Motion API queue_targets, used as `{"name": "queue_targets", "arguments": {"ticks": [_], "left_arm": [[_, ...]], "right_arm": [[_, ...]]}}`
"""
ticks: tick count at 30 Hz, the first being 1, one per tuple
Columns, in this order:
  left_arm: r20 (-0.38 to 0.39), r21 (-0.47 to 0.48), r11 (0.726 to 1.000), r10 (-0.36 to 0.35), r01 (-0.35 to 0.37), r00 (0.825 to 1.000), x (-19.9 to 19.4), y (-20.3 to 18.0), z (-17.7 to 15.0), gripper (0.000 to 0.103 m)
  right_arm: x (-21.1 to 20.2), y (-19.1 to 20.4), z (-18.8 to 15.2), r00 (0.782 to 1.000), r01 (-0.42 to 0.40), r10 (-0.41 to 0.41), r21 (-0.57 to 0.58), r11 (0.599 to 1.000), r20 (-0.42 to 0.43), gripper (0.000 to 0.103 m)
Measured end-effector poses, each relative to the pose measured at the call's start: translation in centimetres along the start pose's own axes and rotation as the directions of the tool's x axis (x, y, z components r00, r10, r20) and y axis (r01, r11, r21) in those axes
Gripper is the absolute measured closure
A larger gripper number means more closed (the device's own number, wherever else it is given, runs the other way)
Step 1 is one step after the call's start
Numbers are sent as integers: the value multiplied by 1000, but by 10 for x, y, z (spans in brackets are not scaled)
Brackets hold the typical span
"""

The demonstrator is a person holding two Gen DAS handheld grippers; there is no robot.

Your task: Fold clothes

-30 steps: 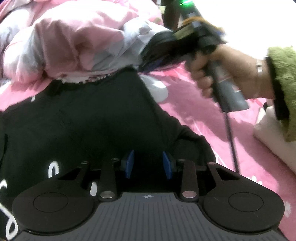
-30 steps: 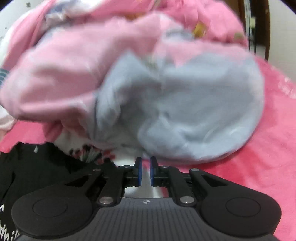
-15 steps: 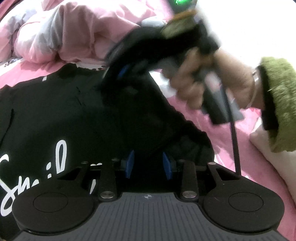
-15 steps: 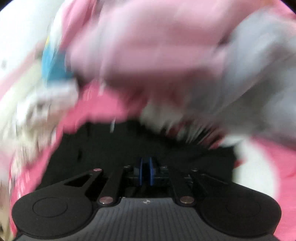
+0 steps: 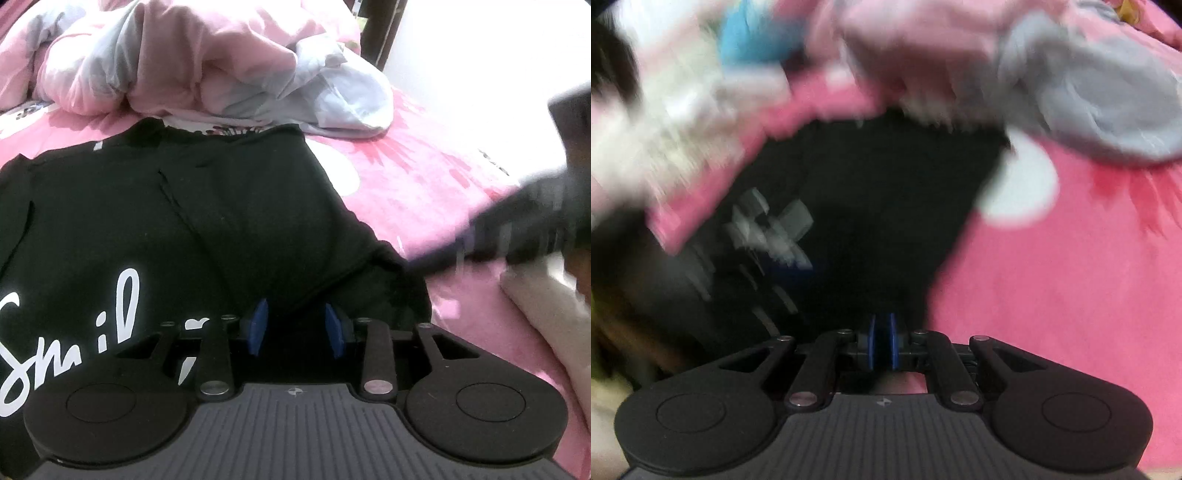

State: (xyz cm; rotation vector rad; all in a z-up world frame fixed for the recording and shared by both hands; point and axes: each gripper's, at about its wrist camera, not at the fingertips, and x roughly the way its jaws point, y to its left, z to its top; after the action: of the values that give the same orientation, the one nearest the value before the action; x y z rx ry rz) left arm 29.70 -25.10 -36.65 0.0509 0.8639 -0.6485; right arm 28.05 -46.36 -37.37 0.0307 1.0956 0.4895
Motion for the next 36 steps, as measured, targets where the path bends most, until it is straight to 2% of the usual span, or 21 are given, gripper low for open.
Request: {"name": "queue_targets", "arguments": {"ticks": [1, 3, 5, 7, 10, 15, 20, 24, 28, 30, 36], "left_arm": [[0, -1, 1000, -3, 3, 1000, 0, 1, 0, 67], [-3, -5, 1000, -10, 10, 1000, -1, 2, 1, 64], [-5, -15, 1000, -16, 15, 1000, -3, 3, 1, 54], [-9, -26, 1000, -3, 2, 1000, -7, 2, 1, 45], [-18, -72, 997, 10, -11, 1000, -24, 3, -2, 45], [-6, -172, 985, 31, -32, 999, -81, 20, -23, 43], [-45, -224, 966, 120, -127, 992, -156, 45, -56, 43], [-113, -292, 931, 196, -221, 974, -210, 79, -90, 40], [-183, -347, 883, 268, -317, 946, -248, 111, -127, 37], [-213, -378, 855, 292, -354, 932, -262, 122, -144, 37], [-246, -416, 799, 361, -435, 899, -292, 143, -181, 36]], "right_arm": [[0, -4, -9, 998, 56, -56, 14, 998, -16, 96], [-20, -18, -20, 998, 58, -63, 183, 981, 20, 95], [-40, -20, -31, 996, 52, -70, 280, 959, 55, 95], [-54, -10, -43, 995, 48, -72, 327, 944, 62, 95], [-65, 16, -63, 996, 24, -56, 381, 924, 75, 95], [-66, 56, -103, 999, 14, -37, 517, 856, 35, 95], [-65, 100, -136, 999, 39, -34, 633, 774, -20, 95], [-73, 133, -144, 997, 78, -58, 651, 755, -53, 95], [-74, 157, -145, 994, 109, -64, 669, 736, -92, 94], [-68, 167, -147, 990, 127, -47, 693, 710, -133, 94], [-65, 216, -151, 982, 164, -54, 667, 727, -183, 94]]}}
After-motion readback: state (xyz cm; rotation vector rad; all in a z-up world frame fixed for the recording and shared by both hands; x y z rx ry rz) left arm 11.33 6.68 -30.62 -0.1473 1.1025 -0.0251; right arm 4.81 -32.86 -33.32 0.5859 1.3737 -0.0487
